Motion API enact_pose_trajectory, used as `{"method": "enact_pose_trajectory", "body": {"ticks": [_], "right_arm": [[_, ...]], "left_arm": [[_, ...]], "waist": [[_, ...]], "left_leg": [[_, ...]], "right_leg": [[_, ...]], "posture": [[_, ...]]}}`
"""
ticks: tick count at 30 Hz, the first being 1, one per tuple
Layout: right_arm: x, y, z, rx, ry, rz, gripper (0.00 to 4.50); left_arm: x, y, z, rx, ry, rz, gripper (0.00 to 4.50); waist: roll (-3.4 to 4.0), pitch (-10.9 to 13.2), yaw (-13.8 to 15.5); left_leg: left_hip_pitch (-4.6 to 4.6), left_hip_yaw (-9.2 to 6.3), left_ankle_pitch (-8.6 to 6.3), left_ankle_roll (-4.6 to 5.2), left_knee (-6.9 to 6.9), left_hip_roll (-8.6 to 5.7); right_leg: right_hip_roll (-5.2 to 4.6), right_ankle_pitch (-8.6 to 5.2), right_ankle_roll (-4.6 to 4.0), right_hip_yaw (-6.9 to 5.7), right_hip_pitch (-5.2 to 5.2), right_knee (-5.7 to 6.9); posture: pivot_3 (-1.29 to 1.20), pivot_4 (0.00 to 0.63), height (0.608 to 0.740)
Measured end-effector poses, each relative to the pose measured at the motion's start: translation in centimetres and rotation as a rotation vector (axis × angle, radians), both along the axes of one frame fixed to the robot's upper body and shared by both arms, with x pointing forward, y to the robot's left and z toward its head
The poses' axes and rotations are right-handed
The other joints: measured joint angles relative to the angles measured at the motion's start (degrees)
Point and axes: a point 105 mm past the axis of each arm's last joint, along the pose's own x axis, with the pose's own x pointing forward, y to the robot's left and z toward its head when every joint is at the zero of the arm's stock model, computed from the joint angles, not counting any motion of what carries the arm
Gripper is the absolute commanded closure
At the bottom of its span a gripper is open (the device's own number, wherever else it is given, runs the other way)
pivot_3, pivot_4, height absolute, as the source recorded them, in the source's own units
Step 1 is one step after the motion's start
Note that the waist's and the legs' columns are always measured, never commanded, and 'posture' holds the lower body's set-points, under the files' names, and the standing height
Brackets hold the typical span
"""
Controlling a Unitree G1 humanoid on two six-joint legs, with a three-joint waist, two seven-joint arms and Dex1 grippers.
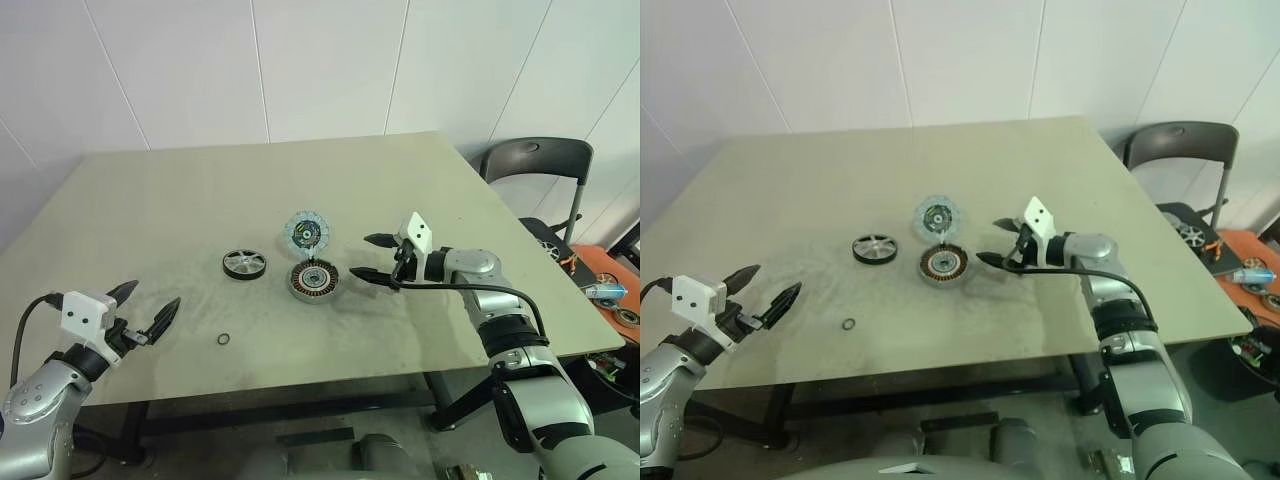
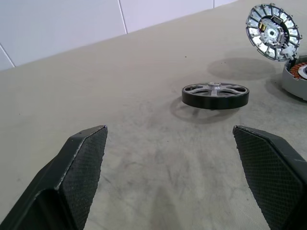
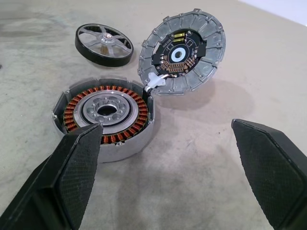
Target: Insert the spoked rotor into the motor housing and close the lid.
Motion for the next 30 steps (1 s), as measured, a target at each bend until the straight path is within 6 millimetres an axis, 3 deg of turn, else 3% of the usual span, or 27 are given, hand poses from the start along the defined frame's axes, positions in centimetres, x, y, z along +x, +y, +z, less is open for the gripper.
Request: {"method": "enact_pose_trajectory", "body": {"ticks": [17,23,27,30], "right_arm": [[-0.5,0.5,-0.5,-0.03,0.028,0.054,0.0],[-0.4,3.4,1.4,-0.263,0.006,0.172,0.0],[-1.6,6.1,2.6,-0.452,0.016,0.315,0.0],[-2.0,7.1,3.0,-0.553,0.039,0.362,0.0]], "left_arm": [[0.1,0.0,0.1,0.0,-0.003,-0.001,0.05],[0.0,-0.5,0.3,-0.009,-0.011,-0.032,0.05],[-0.2,-1.1,0.6,-0.015,-0.017,-0.07,0.05],[-0.6,-1.5,0.6,-0.02,-0.016,-0.089,0.05]], "waist": [[0.0,0.0,0.0],[0.06,0.0,0.0],[0.06,0.0,0.0],[0.06,0.0,0.0]], "left_leg": [[0.0,0.0,0.0,0.0,-0.01,0.0],[-0.03,-0.01,0.0,0.0,-0.02,0.01],[-0.08,-0.02,-0.01,-0.01,-0.06,0.01],[-0.11,-0.01,-0.01,-0.01,-0.05,-0.01]], "right_leg": [[0.0,0.0,0.0,0.0,-0.01,0.0],[0.01,-0.01,-0.01,-0.01,-0.09,0.04],[-0.01,-0.01,0.0,-0.02,-0.13,-0.01],[-0.05,-0.01,0.01,-0.03,-0.16,-0.02]], "posture": [[0.0,0.0,0.74],[0.0,0.0,0.74],[0.0,0.0,0.74],[0.0,0.0,0.74]]}}
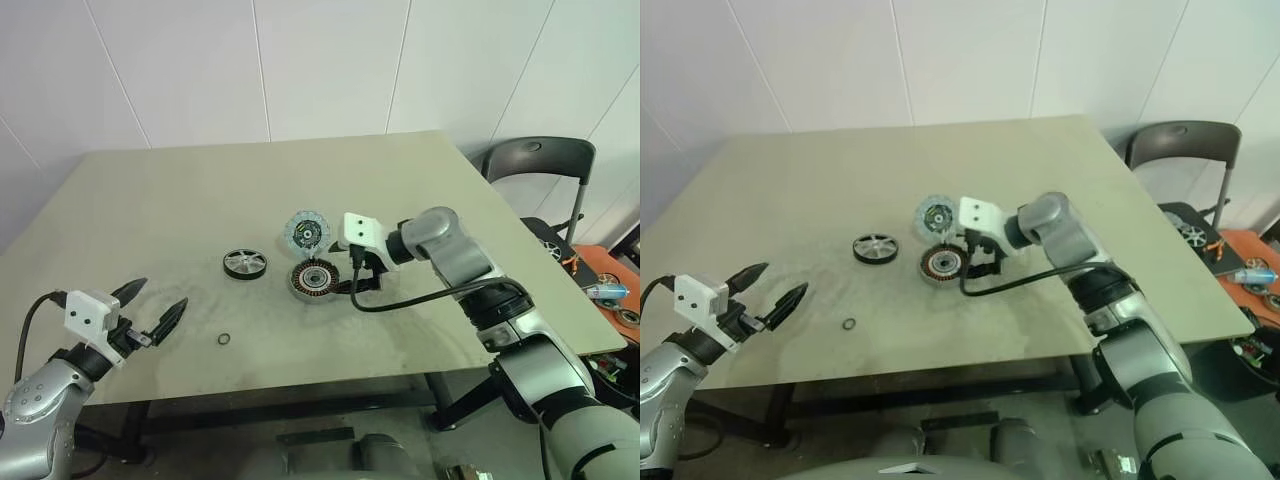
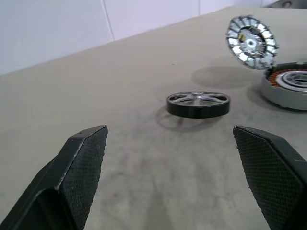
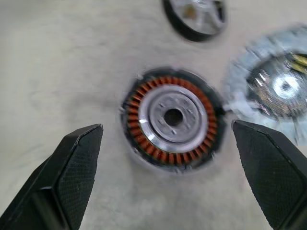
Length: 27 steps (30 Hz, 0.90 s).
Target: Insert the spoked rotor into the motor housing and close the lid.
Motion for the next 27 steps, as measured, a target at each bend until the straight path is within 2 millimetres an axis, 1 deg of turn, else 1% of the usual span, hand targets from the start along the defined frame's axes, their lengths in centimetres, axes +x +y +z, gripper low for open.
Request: {"method": "enact_pose_trajectory", "body": {"ticks": [3,5,7,9,11,15,17,27], "right_arm": [[-0.2,1.0,0.6,-0.098,0.002,0.035,0.0],[-0.5,2.1,0.7,-0.147,0.001,0.066,0.0],[-0.8,2.9,0.5,-0.174,0.006,0.087,0.0],[-1.1,3.5,-0.2,-0.214,0.01,0.104,0.0],[-1.0,3.6,-0.9,-0.252,0.006,0.108,0.0],[-0.6,3.4,-1.6,-0.295,-0.01,0.089,0.0],[-0.3,3.7,-2.5,-0.329,-0.028,0.091,0.0],[-0.2,3.9,-3.3,-0.363,-0.038,0.109,0.0]], "left_arm": [[-0.4,-0.5,-0.1,-0.01,0.004,-0.021,0.05],[-0.8,-0.8,-0.2,-0.024,0.006,-0.033,0.05],[-0.9,-1.0,-0.3,-0.03,0.008,-0.042,0.05],[-1.1,-1.3,-0.3,-0.033,0.009,-0.047,0.05],[-1.3,-1.5,-0.5,-0.038,0.013,-0.05,0.05],[-1.6,-2.1,-0.4,-0.051,0.017,-0.073,0.05],[-1.6,-2.3,-0.4,-0.055,0.015,-0.073,0.05],[-1.6,-2.3,-0.4,-0.055,0.015,-0.074,0.05]], "waist": [[0.0,0.0,0.0],[0.0,0.0,-0.1],[0.0,0.0,-0.1],[0.0,0.0,-0.1],[-0.01,0.0,0.0],[-0.02,0.0,-0.1],[-0.01,0.0,-0.3],[0.0,0.0,-0.2]], "left_leg": [[0.01,-0.01,0.0,0.0,-0.01,0.0],[0.02,-0.03,0.0,-0.01,-0.03,0.01],[0.01,-0.05,0.0,-0.01,-0.04,0.02],[0.0,-0.05,0.0,-0.01,-0.04,0.0],[-0.02,-0.05,0.0,-0.01,-0.02,-0.02],[-0.02,-0.07,-0.01,-0.01,-0.02,-0.02],[0.0,-0.07,-0.01,-0.01,-0.04,0.0],[-0.01,-0.07,-0.01,-0.01,-0.05,0.0]], "right_leg": [[0.0,-0.01,0.0,-0.02,0.0,0.01],[0.01,-0.01,0.0,-0.05,-0.01,0.01],[0.02,-0.01,0.0,-0.05,-0.02,0.01],[0.0,-0.01,0.0,-0.06,-0.02,0.0],[-0.02,-0.01,0.0,-0.06,-0.02,0.0],[-0.01,-0.01,0.0,-0.08,-0.03,0.01],[0.04,-0.01,0.0,-0.08,-0.04,0.02],[0.04,-0.01,0.0,-0.08,-0.05,0.02]], "posture": [[0.0,0.0,0.74],[0.0,0.0,0.74],[0.0,0.0,0.74],[0.0,0.0,0.74],[0.0,0.0,0.74],[0.0,0.0,0.74],[0.0,0.0,0.74],[0.0,0.0,0.74]]}}
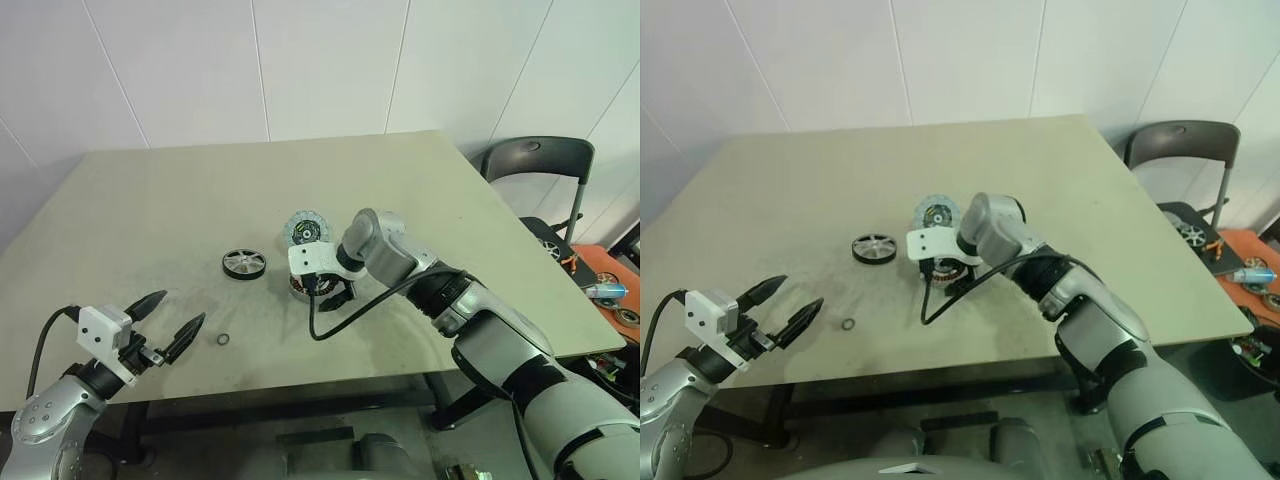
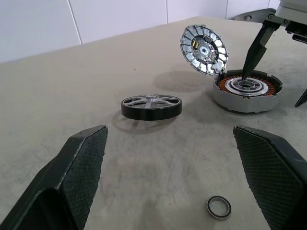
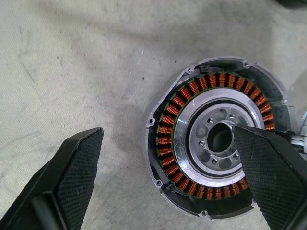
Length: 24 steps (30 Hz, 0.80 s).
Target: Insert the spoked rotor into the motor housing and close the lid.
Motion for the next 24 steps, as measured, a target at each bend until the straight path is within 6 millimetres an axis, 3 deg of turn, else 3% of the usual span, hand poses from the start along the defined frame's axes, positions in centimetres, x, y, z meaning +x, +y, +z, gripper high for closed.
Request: {"method": "enact_pose_trajectory", "body": {"ticks": [5,8,13,14,24], "right_arm": [[-0.1,-0.3,-0.8,-0.046,0.0,0.022,0.0],[-0.2,-0.3,-1.2,-0.061,0.004,0.036,0.59],[0.3,0.5,-1.1,-0.045,-0.022,0.006,2.32],[0.4,0.6,-0.9,-0.04,-0.01,-0.008,2.46],[0.4,1.3,-0.1,0.049,0.025,-0.145,2.53]], "left_arm": [[0.0,0.0,0.0,-0.001,-0.001,0.005,0.05],[0.0,0.1,0.0,-0.002,-0.002,0.012,0.0],[0.1,0.0,0.1,0.0,-0.009,0.017,0.0],[0.1,0.1,0.1,0.0,-0.008,0.019,0.0],[0.1,0.3,-0.1,0.007,-0.009,0.019,0.0]], "waist": [[0.0,0.0,0.0],[0.0,0.0,0.0],[-0.02,0.0,0.0],[-0.05,0.0,0.0],[-0.02,0.0,-1.3]], "left_leg": [[0.0,0.0,0.0,0.0,0.0,0.0],[0.0,0.0,0.0,0.0,-0.01,0.0],[0.03,-0.01,0.0,0.0,-0.01,0.0],[0.07,-0.02,0.0,0.0,-0.01,0.0],[-0.04,-0.06,0.0,0.0,-0.05,0.03]], "right_leg": [[0.0,0.0,0.0,0.0,0.0,0.0],[0.0,0.0,0.0,0.0,0.01,0.0],[0.0,0.0,0.0,0.0,0.03,0.0],[0.01,0.0,0.0,0.0,0.05,0.01],[0.04,0.01,0.01,0.0,-0.14,0.14]], "posture": [[0.0,0.0,0.74],[0.0,0.0,0.74],[0.0,0.0,0.74],[0.0,0.0,0.74],[0.0,0.0,0.74]]}}
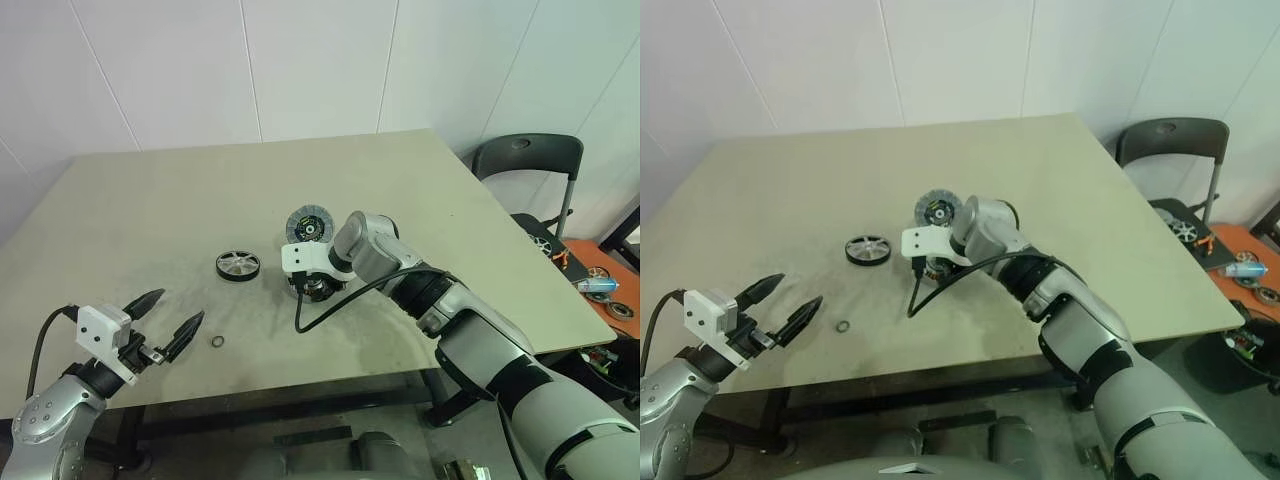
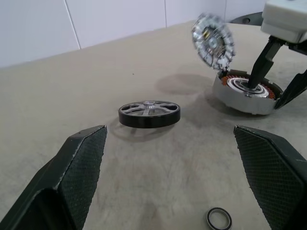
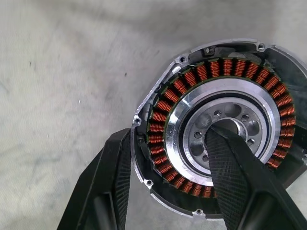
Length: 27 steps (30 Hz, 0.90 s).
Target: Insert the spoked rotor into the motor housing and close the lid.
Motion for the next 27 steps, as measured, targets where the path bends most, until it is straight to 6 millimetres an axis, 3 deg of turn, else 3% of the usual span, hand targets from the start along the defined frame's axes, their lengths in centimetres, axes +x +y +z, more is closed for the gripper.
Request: {"method": "enact_pose_trajectory", "body": {"ticks": [5,11,16,25,27], "right_arm": [[-1.5,1.2,1.1,0.083,0.118,-0.074,2.56],[-4.0,2.4,2.4,0.082,0.126,0.053,2.57],[-5.3,2.6,1.7,0.057,0.169,0.074,2.57],[-5.3,2.9,0.6,0.036,0.178,0.02,2.57],[-5.2,2.9,0.6,0.039,0.179,0.017,1.84]], "left_arm": [[0.0,0.3,-0.4,0.002,0.004,0.003,0.0],[0.3,0.3,-0.4,0.011,-0.008,0.004,0.0],[0.3,0.4,-0.5,0.011,-0.008,0.017,0.0],[0.4,0.3,-0.2,0.015,-0.017,0.027,0.0],[0.4,0.3,-0.2,0.016,-0.016,0.028,0.0]], "waist": [[0.03,0.0,0.0],[0.03,0.0,0.1],[0.0,0.0,0.0],[-0.02,0.0,0.0],[-0.02,0.0,0.0]], "left_leg": [[-0.06,-0.04,0.0,0.0,-0.05,0.0],[-0.12,-0.08,0.0,-0.01,0.02,-0.04],[-0.12,-0.1,0.0,-0.01,0.03,-0.04],[-0.02,-0.12,-0.01,-0.01,0.04,-0.04],[0.01,-0.11,-0.01,-0.01,0.05,-0.03]], "right_leg": [[0.0,0.0,0.0,-0.02,-0.07,0.0],[-0.1,-0.03,0.04,-0.08,-0.04,-0.03],[-0.11,-0.03,0.05,-0.09,-0.04,-0.04],[-0.11,-0.03,0.04,-0.1,0.03,-0.01],[-0.1,-0.04,0.03,-0.1,0.06,0.0]], "posture": [[0.0,0.0,0.74],[0.0,0.0,0.74],[0.0,0.0,0.74],[0.0,0.0,0.74],[0.0,0.0,0.74]]}}
